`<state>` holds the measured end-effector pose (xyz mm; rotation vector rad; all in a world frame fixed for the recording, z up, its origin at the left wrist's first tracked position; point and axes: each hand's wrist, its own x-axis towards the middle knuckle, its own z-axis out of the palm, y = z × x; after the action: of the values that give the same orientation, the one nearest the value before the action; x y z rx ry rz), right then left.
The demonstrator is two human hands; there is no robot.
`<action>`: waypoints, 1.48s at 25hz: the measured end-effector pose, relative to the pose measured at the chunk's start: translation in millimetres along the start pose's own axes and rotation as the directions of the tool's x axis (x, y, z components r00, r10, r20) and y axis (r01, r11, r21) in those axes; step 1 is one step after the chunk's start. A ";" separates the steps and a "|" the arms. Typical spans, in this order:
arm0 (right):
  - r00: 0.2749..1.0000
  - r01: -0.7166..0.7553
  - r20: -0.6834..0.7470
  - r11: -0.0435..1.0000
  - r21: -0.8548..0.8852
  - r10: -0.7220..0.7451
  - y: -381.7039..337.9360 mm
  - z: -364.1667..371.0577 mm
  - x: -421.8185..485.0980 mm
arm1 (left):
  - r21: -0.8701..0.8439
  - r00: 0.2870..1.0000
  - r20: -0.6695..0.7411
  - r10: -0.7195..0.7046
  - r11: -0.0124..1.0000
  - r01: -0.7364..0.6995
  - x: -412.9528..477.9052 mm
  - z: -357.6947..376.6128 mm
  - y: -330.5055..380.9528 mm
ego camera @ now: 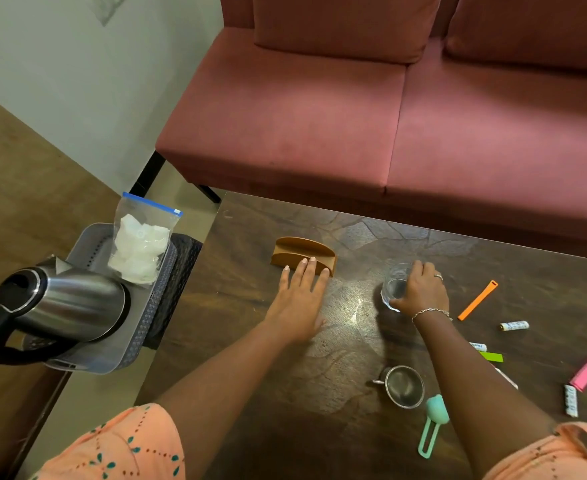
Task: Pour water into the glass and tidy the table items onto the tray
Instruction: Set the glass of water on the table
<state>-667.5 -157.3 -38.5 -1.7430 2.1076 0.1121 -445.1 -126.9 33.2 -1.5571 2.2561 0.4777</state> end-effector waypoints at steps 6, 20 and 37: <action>0.998 -0.048 0.036 0.999 0.011 0.048 -3.8 2.4 2.5 | -0.005 1.000 0.004 -0.007 1.000 0.007 -0.1 7.8 -5.6; 0.995 0.062 -0.065 0.986 -0.156 -0.073 -77.7 -3.9 -70.6 | -0.013 0.998 -0.067 -0.013 1.000 0.012 -32.6 2.9 -64.6; 0.984 0.160 -0.080 0.987 0.015 -0.159 -296.8 19.6 -98.7 | -0.113 0.976 -0.134 -0.172 0.981 0.157 -108.3 14.3 -260.8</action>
<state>-364.5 -124.8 34.7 -1.9244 2.0048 -0.0253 -163.1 -119.4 52.6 -1.8670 2.2108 0.4537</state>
